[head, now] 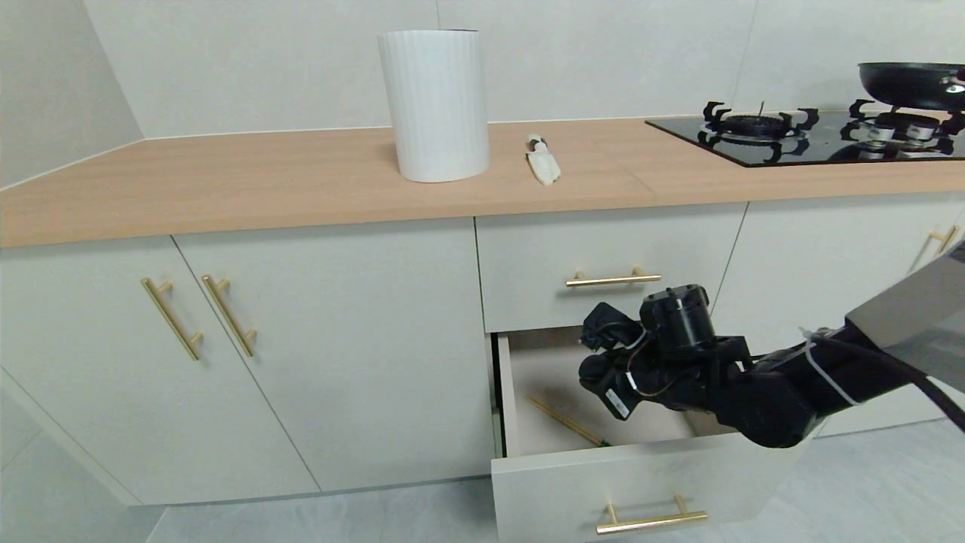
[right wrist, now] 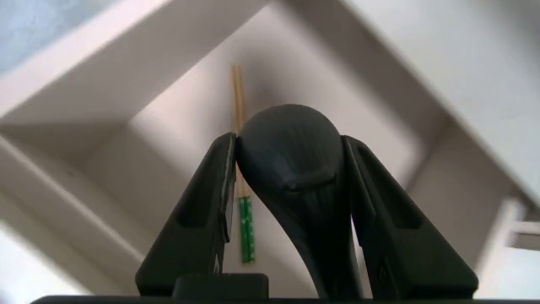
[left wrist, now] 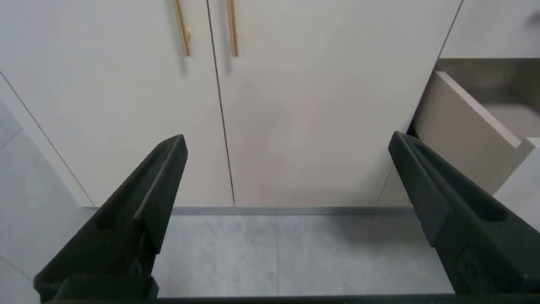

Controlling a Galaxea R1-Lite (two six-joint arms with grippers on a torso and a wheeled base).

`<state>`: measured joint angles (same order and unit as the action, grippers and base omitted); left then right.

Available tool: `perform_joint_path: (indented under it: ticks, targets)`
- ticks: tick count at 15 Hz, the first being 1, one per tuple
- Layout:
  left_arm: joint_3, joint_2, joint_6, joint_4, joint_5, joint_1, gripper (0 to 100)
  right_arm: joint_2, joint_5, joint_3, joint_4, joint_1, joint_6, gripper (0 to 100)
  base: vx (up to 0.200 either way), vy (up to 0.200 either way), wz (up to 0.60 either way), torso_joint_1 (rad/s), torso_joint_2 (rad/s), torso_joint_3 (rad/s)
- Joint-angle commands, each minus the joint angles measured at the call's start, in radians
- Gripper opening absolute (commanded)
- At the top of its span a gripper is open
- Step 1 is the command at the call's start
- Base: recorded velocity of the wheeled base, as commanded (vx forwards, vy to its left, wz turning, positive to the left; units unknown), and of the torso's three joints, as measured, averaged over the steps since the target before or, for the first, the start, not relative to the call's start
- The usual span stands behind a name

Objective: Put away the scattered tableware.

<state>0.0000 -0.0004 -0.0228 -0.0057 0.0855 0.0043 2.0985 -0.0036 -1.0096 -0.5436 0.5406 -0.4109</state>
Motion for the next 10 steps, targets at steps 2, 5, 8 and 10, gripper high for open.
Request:
perform_joint_path:
  ticks: [2, 5, 8, 10]
  targets:
    - [0.0, 0.0, 0.0, 0.0, 0.0, 0.0, 100, 0.109, 0.001, -0.076, -0.001, 0.03, 0.046, 0, 0.0, 0.0, 0.0, 0.0, 0.0, 0.0]
    - [0.0, 0.0, 0.0, 0.0, 0.002, 0.0, 100, 0.176, -0.001, -0.119, 0.011, 0.012, 0.069, 0, 0.0, 0.0, 0.0, 0.0, 0.0, 0.0]
    - [0.0, 0.0, 0.0, 0.0, 0.0, 0.0, 100, 0.236, -0.01, -0.19, 0.033, 0.018, 0.126, 0, 0.0, 0.0, 0.0, 0.0, 0.0, 0.0]
    - [0.0, 0.0, 0.0, 0.0, 0.0, 0.0, 100, 0.275, -0.015, -0.228, 0.054, 0.024, 0.142, 0, 0.0, 0.0, 0.0, 0.0, 0.0, 0.0]
